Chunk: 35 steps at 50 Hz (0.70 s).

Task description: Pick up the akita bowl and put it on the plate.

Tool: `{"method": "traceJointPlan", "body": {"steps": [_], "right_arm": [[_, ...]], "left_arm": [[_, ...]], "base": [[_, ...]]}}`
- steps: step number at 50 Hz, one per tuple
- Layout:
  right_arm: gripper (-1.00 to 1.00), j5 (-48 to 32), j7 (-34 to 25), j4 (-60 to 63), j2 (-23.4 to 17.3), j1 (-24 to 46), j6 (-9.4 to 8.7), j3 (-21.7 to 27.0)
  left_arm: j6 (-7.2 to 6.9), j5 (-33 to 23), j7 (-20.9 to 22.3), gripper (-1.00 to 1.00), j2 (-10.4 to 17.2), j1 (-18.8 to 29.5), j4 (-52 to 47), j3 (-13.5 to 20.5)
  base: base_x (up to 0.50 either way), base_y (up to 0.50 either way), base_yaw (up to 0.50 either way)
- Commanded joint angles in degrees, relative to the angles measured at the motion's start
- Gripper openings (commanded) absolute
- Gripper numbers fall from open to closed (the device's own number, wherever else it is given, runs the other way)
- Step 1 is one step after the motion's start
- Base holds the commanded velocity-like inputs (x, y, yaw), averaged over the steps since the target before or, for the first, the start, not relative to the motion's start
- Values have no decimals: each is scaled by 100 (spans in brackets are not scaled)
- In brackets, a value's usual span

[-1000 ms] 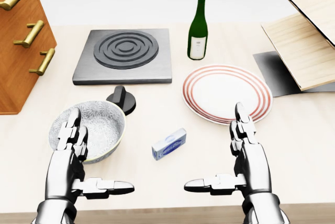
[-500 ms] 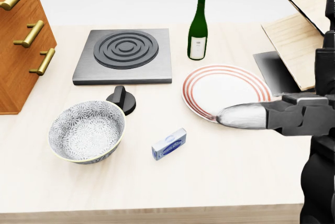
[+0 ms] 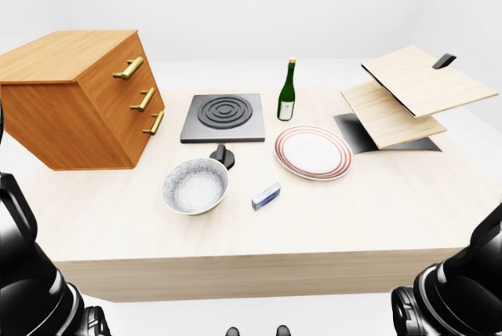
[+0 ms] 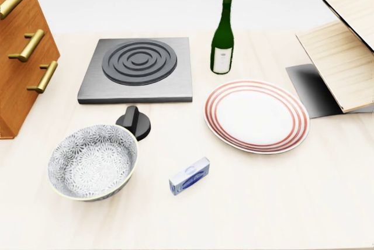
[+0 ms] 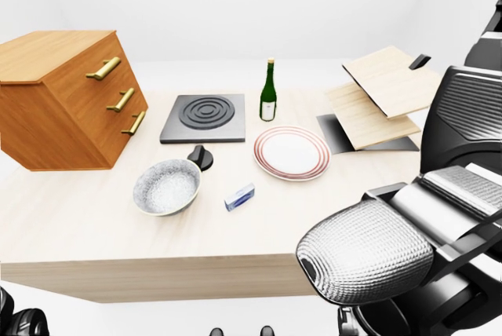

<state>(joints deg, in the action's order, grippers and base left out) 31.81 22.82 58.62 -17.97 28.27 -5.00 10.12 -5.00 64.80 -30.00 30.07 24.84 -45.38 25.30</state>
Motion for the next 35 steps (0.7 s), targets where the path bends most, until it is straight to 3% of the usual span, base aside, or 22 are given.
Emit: {"method": "traceJointPlan", "body": {"steps": [1,10,20,23,35], "right_arm": [[100,392,351,138,-241,-28,0,-82],[100,44,150,138,25,-34,0,-380],[100,-822,-371,138,670,97,0,-1015],[100,-1122,-709,57,1015,-10,0,-954],[100,-2259,-1682,85,1408,135,0,-1423]], "left_arm": [[0,366,0,100,201,35,-107,77],[0,396,0,100,185,16,-155,79],[0,406,0,100,192,12,-156,83],[0,350,0,100,180,-14,-137,53],[0,503,0,100,275,21,-128,131]], "base": [[50,0,0],[50,0,0],[49,8,0],[10,1,0],[0,0,0]]}}
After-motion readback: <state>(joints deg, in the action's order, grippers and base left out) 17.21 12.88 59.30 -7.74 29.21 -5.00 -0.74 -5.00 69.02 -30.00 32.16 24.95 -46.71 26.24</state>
